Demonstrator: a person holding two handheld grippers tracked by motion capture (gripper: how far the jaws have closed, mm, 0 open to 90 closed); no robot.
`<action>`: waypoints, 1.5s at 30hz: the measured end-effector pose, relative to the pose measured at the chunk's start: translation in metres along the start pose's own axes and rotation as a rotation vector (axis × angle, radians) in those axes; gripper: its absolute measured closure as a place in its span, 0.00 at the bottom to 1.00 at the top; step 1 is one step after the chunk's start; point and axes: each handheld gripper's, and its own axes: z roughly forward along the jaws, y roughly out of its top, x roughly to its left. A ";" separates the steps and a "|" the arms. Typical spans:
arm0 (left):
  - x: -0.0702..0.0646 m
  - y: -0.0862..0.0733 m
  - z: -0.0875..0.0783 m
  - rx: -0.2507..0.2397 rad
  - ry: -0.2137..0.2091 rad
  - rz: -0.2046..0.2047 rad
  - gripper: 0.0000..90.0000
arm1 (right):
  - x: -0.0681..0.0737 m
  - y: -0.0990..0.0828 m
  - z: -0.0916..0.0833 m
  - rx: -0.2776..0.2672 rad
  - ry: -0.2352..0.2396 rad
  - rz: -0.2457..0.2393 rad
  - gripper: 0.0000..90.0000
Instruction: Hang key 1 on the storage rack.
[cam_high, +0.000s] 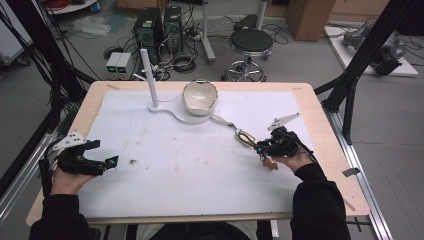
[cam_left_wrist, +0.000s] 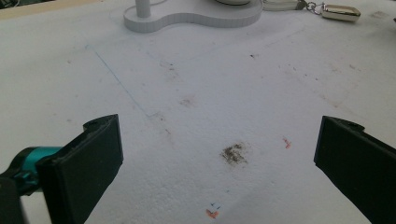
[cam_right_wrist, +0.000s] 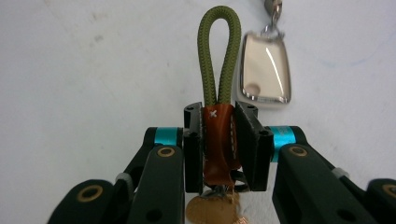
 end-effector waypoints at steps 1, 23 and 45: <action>0.000 0.000 0.000 0.000 0.000 0.000 0.02 | 0.001 0.004 -0.003 -0.013 -0.001 -0.002 0.82; 0.003 0.000 0.000 -0.006 -0.002 -0.006 0.02 | 0.018 0.080 -0.014 -0.144 -0.004 -0.006 0.82; 0.006 -0.001 0.004 -0.003 -0.026 -0.017 0.02 | 0.037 0.131 0.008 -0.137 0.014 -0.038 0.82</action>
